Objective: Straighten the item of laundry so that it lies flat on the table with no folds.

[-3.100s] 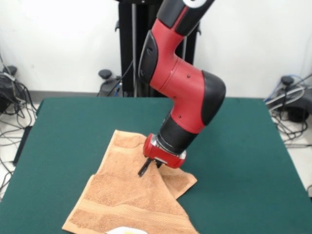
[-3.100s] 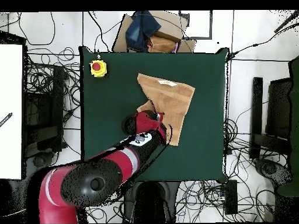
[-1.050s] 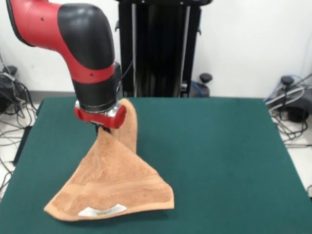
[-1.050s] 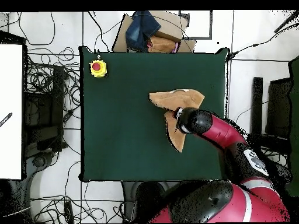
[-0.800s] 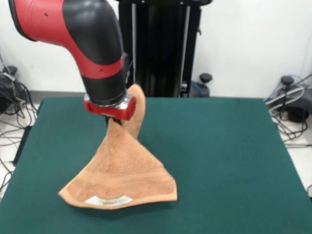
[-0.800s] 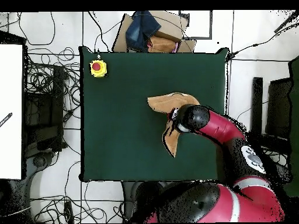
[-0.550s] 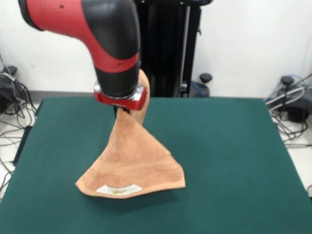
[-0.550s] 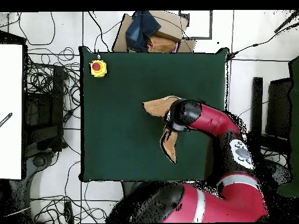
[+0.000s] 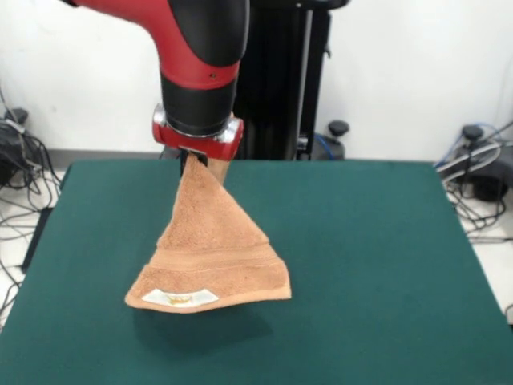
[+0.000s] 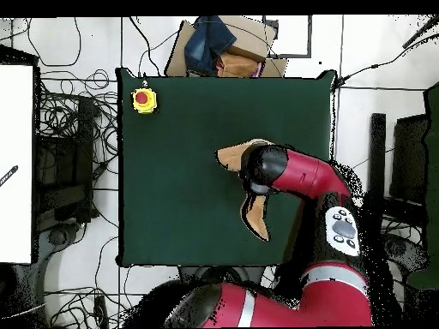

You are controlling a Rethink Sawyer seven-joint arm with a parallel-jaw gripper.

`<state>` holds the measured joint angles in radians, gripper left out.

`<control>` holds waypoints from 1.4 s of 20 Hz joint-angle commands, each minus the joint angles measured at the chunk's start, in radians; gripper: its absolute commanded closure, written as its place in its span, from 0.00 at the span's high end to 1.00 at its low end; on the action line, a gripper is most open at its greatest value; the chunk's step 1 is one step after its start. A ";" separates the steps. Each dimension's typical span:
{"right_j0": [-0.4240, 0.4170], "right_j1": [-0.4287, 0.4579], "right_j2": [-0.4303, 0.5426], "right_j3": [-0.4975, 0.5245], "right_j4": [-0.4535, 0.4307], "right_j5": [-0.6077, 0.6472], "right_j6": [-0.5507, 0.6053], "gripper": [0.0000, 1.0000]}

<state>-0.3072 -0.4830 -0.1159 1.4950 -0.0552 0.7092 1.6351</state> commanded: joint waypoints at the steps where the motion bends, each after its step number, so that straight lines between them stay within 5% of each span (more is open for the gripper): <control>1: 0.033 -0.032 -0.036 0.030 0.042 0.078 0.248 0.00; 8: 0.041 -0.003 -0.078 0.028 -0.035 -0.090 0.200 0.00; 21: -0.043 0.181 -0.006 -0.261 -0.140 -0.015 -0.029 0.00; 28: -0.014 0.137 -0.025 -0.084 -0.131 -0.185 0.143 0.00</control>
<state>-0.3446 -0.3417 -0.1821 1.3134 -0.1463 0.6682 1.6351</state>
